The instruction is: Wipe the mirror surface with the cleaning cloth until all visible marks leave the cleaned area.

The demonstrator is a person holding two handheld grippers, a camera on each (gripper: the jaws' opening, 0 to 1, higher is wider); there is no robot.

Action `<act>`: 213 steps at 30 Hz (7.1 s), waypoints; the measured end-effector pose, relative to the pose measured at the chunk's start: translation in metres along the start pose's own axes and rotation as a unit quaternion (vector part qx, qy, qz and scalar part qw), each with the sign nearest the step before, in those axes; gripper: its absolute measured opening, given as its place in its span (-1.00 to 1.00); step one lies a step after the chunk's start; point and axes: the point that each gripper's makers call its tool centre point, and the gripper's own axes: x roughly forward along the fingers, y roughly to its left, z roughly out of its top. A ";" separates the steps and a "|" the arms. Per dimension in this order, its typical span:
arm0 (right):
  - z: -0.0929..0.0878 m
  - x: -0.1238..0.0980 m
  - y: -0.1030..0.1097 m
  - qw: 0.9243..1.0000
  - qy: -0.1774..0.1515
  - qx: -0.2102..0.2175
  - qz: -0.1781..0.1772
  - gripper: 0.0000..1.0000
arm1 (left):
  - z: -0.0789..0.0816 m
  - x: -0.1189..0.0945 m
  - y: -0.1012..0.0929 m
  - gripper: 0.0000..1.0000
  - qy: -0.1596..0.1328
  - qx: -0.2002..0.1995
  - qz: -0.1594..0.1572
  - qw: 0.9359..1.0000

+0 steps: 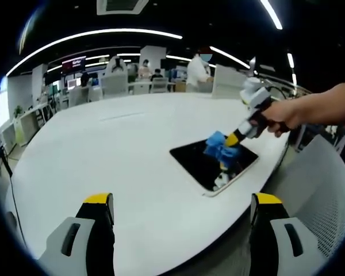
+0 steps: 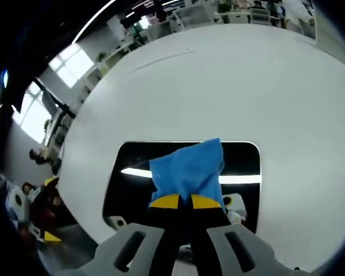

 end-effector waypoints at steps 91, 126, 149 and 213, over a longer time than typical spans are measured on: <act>-0.065 -0.036 0.012 0.998 0.018 0.031 0.045 -1.00 | -0.003 0.002 -0.003 0.98 0.008 -0.003 -0.012 1.000; -0.067 -0.052 -0.028 0.998 0.006 0.061 0.029 -0.99 | -0.003 0.001 -0.002 0.98 0.008 -0.006 -0.007 1.000; -0.064 -0.051 -0.028 0.998 0.008 0.061 0.015 -1.00 | -0.001 0.001 -0.001 0.98 0.004 -0.005 -0.004 1.000; 0.060 0.011 -0.066 0.999 0.008 0.031 -0.039 -1.00 | 0.001 0.003 0.000 0.98 0.003 -0.013 -0.006 1.000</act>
